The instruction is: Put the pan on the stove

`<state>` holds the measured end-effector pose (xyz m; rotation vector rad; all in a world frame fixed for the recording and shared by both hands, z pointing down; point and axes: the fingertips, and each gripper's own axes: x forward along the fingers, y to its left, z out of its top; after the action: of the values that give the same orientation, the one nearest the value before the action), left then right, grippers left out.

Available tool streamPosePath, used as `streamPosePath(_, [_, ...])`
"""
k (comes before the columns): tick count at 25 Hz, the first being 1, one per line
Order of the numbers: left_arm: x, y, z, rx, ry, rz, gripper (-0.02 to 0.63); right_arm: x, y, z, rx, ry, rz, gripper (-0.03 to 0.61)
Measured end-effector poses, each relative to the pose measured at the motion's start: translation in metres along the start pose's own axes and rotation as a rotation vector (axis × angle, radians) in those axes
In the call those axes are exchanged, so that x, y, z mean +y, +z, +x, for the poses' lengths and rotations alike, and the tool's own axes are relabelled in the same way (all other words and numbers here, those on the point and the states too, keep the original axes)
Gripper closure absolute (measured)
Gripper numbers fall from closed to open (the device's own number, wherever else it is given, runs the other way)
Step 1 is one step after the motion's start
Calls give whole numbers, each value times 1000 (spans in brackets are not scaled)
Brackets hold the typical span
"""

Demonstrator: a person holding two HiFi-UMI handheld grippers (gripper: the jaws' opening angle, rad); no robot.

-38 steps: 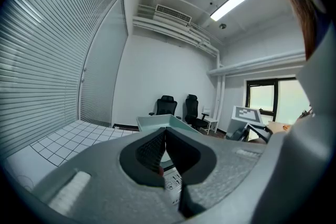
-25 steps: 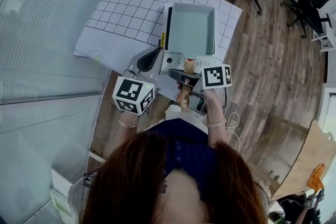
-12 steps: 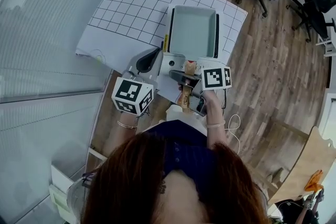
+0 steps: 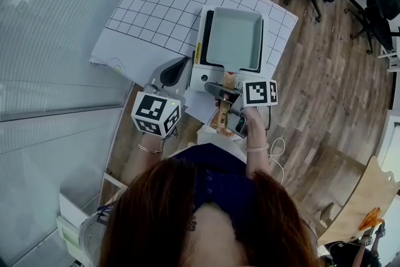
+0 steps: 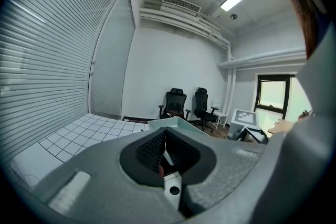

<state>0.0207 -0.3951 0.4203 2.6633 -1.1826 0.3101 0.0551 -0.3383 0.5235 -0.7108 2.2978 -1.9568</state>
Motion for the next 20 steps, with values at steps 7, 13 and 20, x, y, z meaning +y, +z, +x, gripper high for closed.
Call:
streamPosePath(7, [4,-1,4,11,11,-2,601,-7,5,2,8,6,18,515])
streamPosePath(13, [4,-2,6,20,12,2,601,-6,8,4,7,30,16,515])
streamPosePath(20, [4,-2,7,21,14,2,601,-8,10,3,6,43,22,515])
